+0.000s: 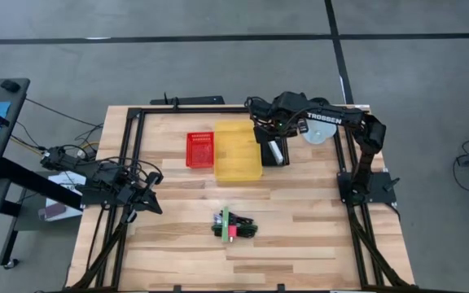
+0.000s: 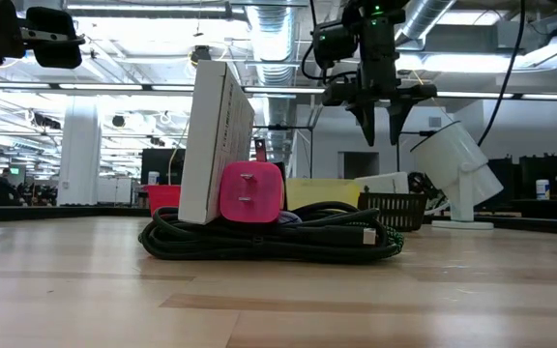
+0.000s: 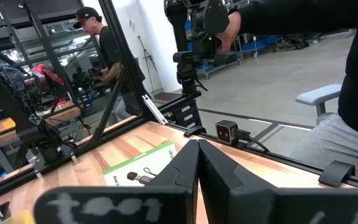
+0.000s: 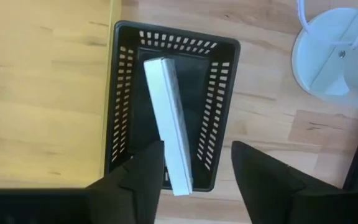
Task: Pick and place items into bin
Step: Put the green box into the black bin
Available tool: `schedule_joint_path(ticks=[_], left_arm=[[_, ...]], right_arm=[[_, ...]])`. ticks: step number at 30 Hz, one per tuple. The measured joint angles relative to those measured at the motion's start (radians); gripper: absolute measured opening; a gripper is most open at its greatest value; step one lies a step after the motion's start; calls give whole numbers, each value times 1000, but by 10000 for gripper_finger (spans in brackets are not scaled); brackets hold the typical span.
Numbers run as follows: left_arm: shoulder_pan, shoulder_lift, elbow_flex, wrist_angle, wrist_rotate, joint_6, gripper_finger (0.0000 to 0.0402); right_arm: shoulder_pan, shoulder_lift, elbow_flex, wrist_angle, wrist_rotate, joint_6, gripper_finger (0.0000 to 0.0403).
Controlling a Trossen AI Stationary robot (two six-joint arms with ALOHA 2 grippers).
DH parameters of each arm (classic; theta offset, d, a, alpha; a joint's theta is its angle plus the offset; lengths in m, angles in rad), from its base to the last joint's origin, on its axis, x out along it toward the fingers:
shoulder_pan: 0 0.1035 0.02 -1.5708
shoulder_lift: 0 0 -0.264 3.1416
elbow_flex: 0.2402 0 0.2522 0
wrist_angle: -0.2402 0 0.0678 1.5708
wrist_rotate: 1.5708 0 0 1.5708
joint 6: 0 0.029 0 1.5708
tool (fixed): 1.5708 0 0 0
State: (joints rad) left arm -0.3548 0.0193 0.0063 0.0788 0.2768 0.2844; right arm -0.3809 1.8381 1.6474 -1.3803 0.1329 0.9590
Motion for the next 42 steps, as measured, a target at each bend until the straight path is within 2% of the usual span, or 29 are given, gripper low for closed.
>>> schedule_joint_path(ticks=[6,13,19,34,42], left_arm=[[0,0,0,0,0,0,0],[0,0,0,0,0,0,0],[0,0,0,0,0,0,0],[0,0,0,0,0,0,0],[0,0,0,0,0,0,0]], right_arm=[[0,0,0,8,5,-8,200],[19,0,0,4,-3,-51,191],[64,0,0,0,-85,-55,184],[281,0,0,9,-111,19,222],[446,0,0,7,-103,71,228]])
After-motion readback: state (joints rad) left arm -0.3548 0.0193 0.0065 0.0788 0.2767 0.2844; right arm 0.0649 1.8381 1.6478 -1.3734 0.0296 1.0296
